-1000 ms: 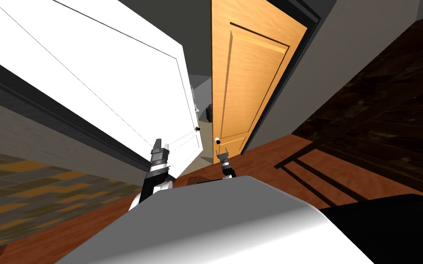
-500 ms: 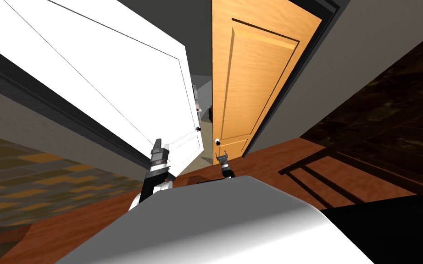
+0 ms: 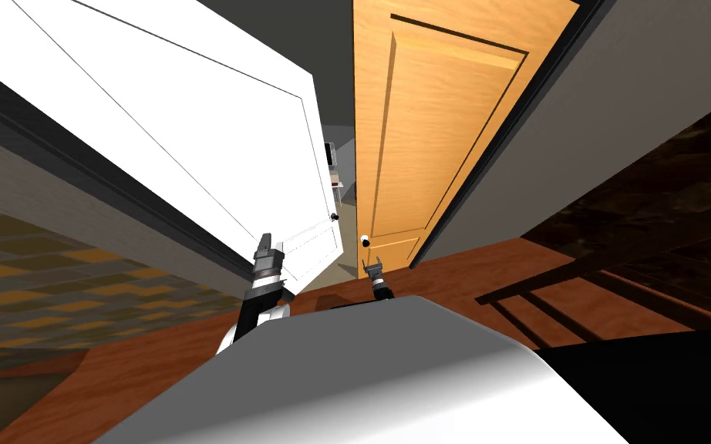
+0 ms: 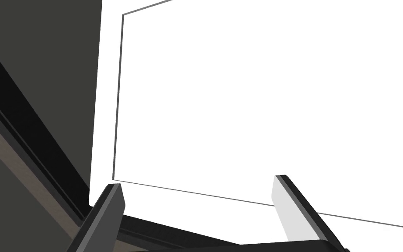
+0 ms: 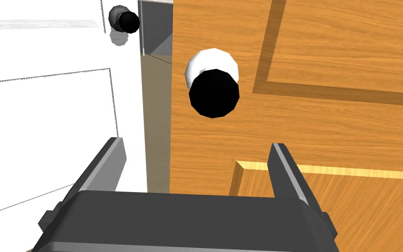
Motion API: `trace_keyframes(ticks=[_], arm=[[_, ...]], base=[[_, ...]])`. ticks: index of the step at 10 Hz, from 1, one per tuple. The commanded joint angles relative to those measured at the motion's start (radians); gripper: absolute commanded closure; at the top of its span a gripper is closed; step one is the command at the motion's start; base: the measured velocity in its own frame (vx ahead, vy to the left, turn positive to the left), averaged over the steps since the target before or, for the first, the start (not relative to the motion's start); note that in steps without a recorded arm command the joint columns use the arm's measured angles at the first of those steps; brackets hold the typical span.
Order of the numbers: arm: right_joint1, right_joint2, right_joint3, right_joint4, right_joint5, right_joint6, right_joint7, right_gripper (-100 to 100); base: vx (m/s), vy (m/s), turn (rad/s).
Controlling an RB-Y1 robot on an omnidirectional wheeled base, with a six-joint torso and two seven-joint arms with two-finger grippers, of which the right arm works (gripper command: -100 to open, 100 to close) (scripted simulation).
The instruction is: Push the door open
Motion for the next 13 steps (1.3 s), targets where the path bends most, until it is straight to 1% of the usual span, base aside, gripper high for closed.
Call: trace_keyframes(ticks=[1, 2, 3, 4, 7, 11, 13], arm=[[-0.009, -0.004, 0.021, 0.029, -0.029, -0.002, -0.04, -100], [-0.014, -0.005, 0.028, 0.042, -0.038, -0.005, -0.053, -100], [-0.013, -0.003, 0.023, 0.037, -0.03, -0.005, -0.044, -100], [-0.014, -0.003, 0.022, 0.044, -0.032, -0.009, -0.05, -100], [-0.017, -0.003, 0.017, 0.056, -0.034, -0.017, -0.057, -100], [-0.021, -0.003, 0.011, 0.074, -0.036, -0.03, -0.067, -100], [-0.021, -0.003, 0.01, 0.075, -0.036, -0.03, -0.068, -100]], base=[[0.034, -0.122, 0.15], [0.04, -0.115, 0.078], [0.017, -0.049, 0.014], [0.131, -0.01, 0.025], [0.167, 0.008, 0.029], [0.205, 0.021, 0.038], [0.148, -0.014, 0.017]])
